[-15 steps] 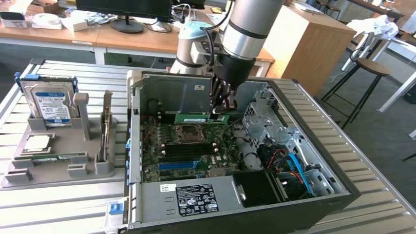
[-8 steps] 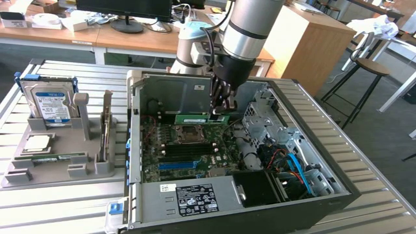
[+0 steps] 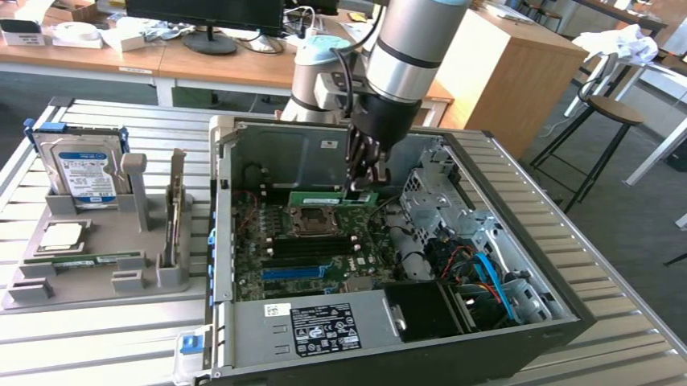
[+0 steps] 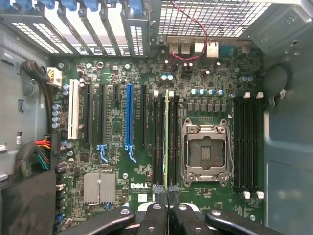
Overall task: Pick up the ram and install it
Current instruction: 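Pick up the ram and move it above insertion slot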
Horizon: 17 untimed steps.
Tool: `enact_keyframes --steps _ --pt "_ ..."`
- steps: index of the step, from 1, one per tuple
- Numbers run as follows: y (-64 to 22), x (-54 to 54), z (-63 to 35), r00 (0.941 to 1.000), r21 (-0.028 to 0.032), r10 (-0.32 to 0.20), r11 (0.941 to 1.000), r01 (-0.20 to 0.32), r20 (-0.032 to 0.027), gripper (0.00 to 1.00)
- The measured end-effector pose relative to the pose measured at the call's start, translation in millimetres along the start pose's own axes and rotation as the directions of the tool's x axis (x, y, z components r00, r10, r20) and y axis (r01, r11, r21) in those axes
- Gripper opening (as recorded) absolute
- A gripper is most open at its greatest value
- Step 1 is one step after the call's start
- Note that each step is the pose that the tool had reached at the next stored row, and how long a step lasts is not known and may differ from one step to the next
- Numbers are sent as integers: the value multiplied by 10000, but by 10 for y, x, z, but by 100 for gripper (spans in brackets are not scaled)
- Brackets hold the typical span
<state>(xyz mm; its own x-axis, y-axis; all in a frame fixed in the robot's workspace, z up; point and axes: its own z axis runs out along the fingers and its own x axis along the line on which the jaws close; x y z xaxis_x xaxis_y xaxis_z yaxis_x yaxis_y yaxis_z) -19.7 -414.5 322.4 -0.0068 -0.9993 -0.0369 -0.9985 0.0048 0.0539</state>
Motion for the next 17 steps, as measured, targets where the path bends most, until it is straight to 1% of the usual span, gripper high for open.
enact_keyframes --steps 17 --pt "-7 6 175 10000 0 2 10000 -2 0 11"
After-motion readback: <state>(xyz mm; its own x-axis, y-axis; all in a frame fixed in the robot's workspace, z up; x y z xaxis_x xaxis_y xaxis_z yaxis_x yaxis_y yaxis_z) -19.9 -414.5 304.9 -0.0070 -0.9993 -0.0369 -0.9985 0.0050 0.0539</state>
